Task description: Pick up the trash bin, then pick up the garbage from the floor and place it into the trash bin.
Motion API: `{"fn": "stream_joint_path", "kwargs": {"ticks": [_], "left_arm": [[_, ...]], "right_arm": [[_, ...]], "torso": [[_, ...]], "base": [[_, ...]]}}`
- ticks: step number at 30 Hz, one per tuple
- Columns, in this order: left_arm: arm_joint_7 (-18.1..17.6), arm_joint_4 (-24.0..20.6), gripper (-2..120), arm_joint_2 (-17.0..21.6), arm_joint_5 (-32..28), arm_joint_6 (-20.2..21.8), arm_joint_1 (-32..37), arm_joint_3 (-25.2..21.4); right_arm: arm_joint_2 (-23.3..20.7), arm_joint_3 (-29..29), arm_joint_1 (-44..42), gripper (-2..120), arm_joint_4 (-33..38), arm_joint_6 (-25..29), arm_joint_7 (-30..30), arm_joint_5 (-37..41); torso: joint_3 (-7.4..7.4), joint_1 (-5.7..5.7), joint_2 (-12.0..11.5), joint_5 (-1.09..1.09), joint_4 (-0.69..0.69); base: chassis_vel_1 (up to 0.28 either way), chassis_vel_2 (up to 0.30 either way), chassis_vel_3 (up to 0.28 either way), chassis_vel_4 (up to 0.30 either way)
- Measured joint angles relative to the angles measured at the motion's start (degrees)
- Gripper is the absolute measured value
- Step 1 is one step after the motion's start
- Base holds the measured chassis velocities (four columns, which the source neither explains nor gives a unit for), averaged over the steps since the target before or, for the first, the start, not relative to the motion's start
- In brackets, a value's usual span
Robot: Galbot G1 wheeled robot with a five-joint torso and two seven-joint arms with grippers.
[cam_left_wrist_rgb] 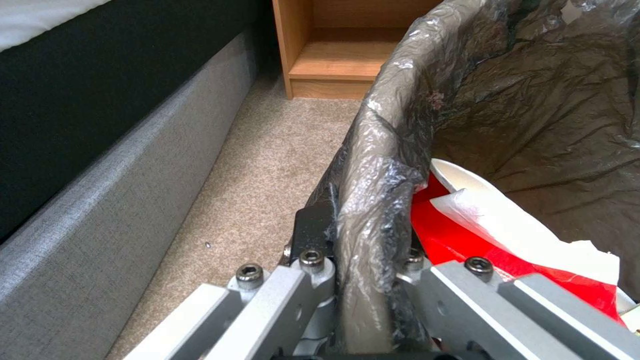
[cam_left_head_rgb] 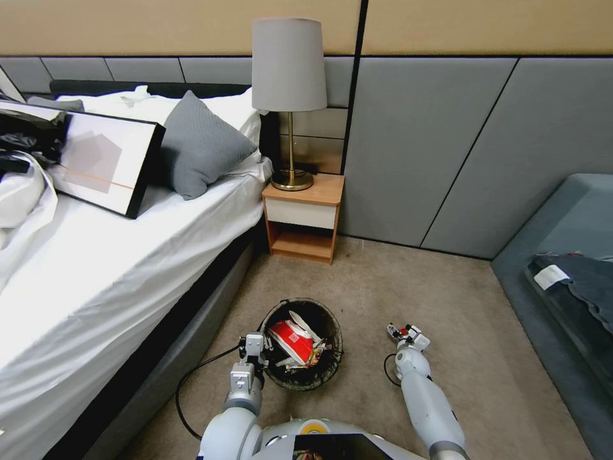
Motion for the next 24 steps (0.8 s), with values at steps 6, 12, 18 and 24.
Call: {"fn": "stream_joint_path", "kwargs": {"ticks": [6,12,18,24], "left_arm": [[0.00,0.03,2,-0.03,0.03,-0.03,0.02,-0.04],[0.00,-0.10,2,0.03,0.03,-0.05,0.06,-0.21],[0.00,-0.08,2,0.00,0.03,-0.07,0.06,-0.03],[0.00,-0.08,2,0.17,0.03,-0.08,0.19,-0.17]], "right_arm": [[-0.19,0.24,0.60,92,-2.18,0.48,-0.36,-0.27],[-0.48,0.96,0.78,76,-3.88,1.23,-2.15,-1.14],[-0.72,1.35,1.19,63,-5.44,1.49,-2.83,-1.40],[-0.83,1.52,1.67,44,-7.28,2.32,-3.33,-1.73]], "torso": [[0.00,0.00,0.00,0.00,0.00],[-0.02,0.00,0.01,-0.06,-0.01],[-0.02,0.00,0.01,-0.06,-0.01],[-0.02,-0.01,0.02,-0.07,-0.02]], "base": [[0.000,0.000,0.000,0.000],[0.000,0.000,0.000,0.000],[0.000,0.000,0.000,0.000],[0.000,0.000,0.000,0.000]]}}
